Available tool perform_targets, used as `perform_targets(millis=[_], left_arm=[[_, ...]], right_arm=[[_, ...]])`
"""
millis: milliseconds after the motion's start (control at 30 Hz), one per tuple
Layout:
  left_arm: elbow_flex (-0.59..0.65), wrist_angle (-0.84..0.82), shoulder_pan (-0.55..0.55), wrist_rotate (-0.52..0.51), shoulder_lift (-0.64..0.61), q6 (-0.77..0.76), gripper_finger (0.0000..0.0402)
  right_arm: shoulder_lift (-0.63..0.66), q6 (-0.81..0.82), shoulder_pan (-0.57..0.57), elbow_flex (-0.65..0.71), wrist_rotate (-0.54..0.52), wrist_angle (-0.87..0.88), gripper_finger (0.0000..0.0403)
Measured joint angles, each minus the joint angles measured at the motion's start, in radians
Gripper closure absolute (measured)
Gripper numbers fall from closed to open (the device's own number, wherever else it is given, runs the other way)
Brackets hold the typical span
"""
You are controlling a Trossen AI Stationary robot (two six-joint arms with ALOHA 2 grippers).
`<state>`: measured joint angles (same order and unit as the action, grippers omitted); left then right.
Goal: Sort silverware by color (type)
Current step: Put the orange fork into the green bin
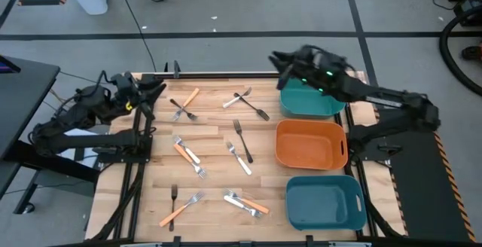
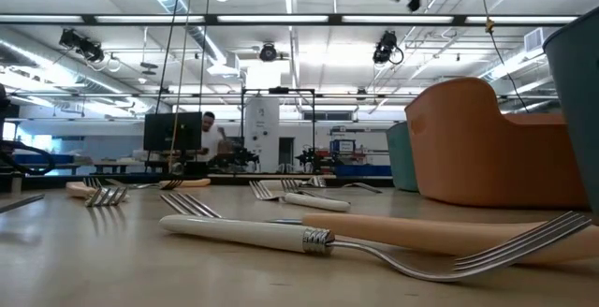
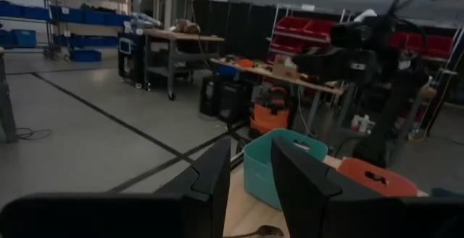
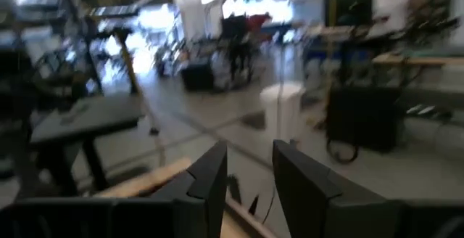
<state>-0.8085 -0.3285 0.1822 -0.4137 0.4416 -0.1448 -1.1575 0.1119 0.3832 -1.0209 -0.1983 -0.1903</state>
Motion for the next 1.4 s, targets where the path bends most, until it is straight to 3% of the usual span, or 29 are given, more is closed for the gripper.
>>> perform_targets(millis=[333,500,733,867,1000,1400], left_arm=[[-0.001,-0.089,0.000,0.000,0.072,-0.093,0.0292],[-0.001,-0.155,0.000,-0.001,0.101,-0.164,0.0292],[-0.001,-0.180,0.000,-0.001,0.145,-0.165,0.0292],[-0.001,-0.180,0.000,-0.001,0.172,-0.159,0.0292],[-0.001,-0.180,0.000,-0.001,0.206,-0.159,0.0292],[-0.001,-0.179,0.000,-0.001,0.313,-0.171,0.0292]], right_arm=[[-0.316,0.083,0.096,-0.194,0.305,0.034,0.0284],[-0.392,0.114,0.056,-0.255,0.433,0.193,0.0284],[-0.441,0.009,-0.013,-0.279,0.370,0.337,0.0284],[-0.514,0.041,0.009,-0.310,0.354,0.364,0.0284],[-0.614,-0.036,0.039,-0.398,0.357,0.426,0.0284],[-0.840,-0.142,0.097,-0.613,0.471,0.565,0.0284]])
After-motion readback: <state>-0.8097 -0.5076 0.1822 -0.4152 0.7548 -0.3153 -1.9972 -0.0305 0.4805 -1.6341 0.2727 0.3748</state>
